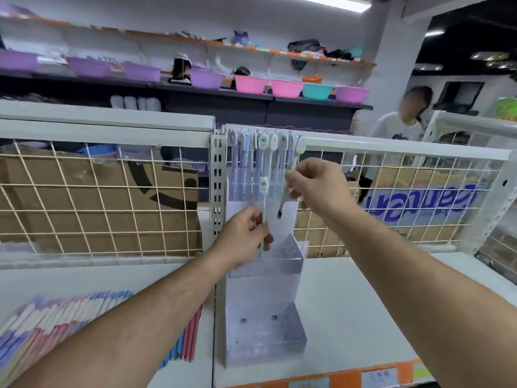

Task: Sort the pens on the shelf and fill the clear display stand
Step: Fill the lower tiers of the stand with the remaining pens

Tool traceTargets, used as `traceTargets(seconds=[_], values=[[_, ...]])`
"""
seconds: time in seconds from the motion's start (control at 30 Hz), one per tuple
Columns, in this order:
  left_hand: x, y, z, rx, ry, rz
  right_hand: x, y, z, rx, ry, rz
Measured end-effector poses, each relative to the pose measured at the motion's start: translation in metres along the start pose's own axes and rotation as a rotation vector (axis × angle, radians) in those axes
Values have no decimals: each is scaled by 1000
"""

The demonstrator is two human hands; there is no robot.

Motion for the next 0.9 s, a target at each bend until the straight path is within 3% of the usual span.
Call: traceTargets(seconds=[0.23,0.6,0.9], values=[[-2,-3,6,9,32,-41,9,47,28,96,31,-130],[1,-4,7,-1,36,-43,-20,60,4,82,-309,-45],[2,-6,4,13,31,-36,-19,45,-1,48,-401,-68]])
Point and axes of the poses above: each hand's wrist, its own y-axis towards the middle knuckle, its own x-axis out of the back of the hand, z = x × y, the point moved 5 cm from there along y, towards the middle knuckle, and after that the axes turned 5 degrees about -x, right-handed, at the moved point
